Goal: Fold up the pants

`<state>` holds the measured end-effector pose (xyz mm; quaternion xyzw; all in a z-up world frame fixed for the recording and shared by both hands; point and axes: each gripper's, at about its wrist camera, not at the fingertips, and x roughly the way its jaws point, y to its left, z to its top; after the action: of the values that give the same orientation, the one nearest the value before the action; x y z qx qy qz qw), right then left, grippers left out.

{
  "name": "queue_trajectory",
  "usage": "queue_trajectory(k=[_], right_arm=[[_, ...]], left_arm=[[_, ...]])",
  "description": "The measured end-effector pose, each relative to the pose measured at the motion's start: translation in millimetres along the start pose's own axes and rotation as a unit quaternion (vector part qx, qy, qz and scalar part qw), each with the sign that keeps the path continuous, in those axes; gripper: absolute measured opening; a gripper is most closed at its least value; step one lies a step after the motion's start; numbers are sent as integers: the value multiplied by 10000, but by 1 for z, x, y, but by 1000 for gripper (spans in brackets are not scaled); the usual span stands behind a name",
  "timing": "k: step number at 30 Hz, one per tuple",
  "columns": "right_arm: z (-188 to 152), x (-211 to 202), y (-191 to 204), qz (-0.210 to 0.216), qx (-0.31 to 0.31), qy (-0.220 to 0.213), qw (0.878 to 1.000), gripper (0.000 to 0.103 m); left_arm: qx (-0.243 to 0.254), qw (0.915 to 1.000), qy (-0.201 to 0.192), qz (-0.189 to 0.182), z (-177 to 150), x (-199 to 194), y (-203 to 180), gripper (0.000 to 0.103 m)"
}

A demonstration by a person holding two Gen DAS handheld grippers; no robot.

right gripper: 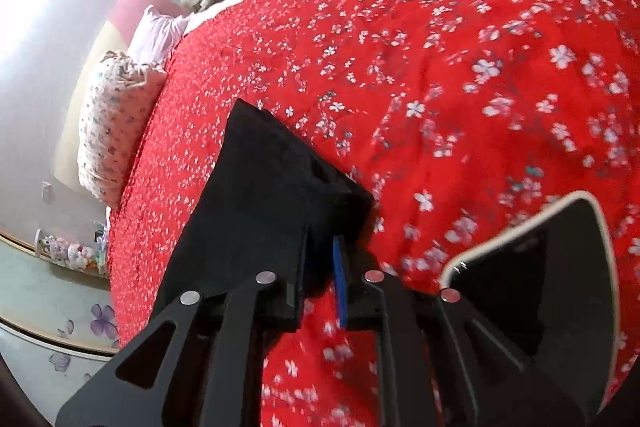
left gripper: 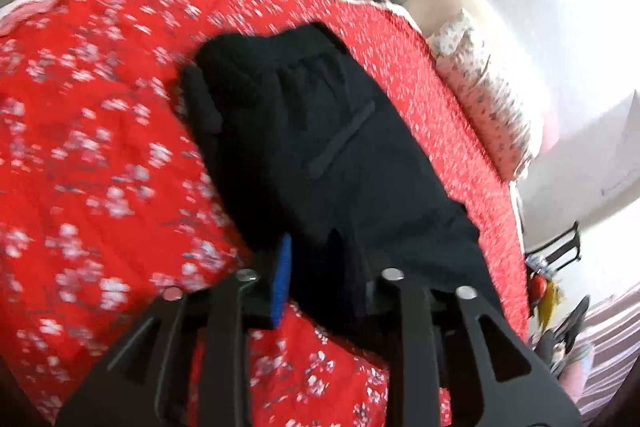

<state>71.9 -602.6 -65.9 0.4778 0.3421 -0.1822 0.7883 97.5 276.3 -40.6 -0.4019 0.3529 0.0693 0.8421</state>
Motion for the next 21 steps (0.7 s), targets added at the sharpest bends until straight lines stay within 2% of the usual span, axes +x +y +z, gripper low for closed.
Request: queue_trajectory(k=[1, 2, 4, 7, 8, 11, 14, 16, 18, 19, 21], right_arm=[[1, -5, -1, -48, 0, -1, 10000, 23], [2, -11, -1, -127, -12, -39, 9999, 47], [7, -30, -1, -153, -70, -337, 9993, 75], [10, -57, 1, 86, -273, -755, 9967, 72], [10, -60, 2, 160, -292, -757, 9966, 71], [12, -56, 4, 479, -69, -467, 9977, 68], [8, -45, 1, 497, 193, -212, 9984, 65], [9, -36, 1, 289, 252, -129, 9992, 65], [7, -26, -3, 260, 355, -4, 9990, 65], [6, -20, -5, 303, 402, 49, 9987, 64], [5, -14, -8, 311, 414, 55, 9986, 62]], left_arm=[[-85, 9996, -216, 167, 3, -12, 4, 55], [-124, 9988, -418, 233, 5, -21, 7, 64], [-53, 9972, -719, 203, 9, -38, 9, 65], [355, 9956, -852, 167, 9, -45, -7, 68], [499, 9949, -870, 132, 7, -44, -15, 74], [1039, 9899, -946, 166, 6, -31, -48, 85], [1297, 9888, -685, 280, 7, -8, -69, 89], [1276, 9899, -331, 518, 7, 13, -69, 90], [1161, 9911, -52, 651, 5, 28, -61, 90], [1130, 9915, -19, 644, 0, 33, -53, 90], [1396, 9883, -263, 559, -11, 32, -50, 90]])
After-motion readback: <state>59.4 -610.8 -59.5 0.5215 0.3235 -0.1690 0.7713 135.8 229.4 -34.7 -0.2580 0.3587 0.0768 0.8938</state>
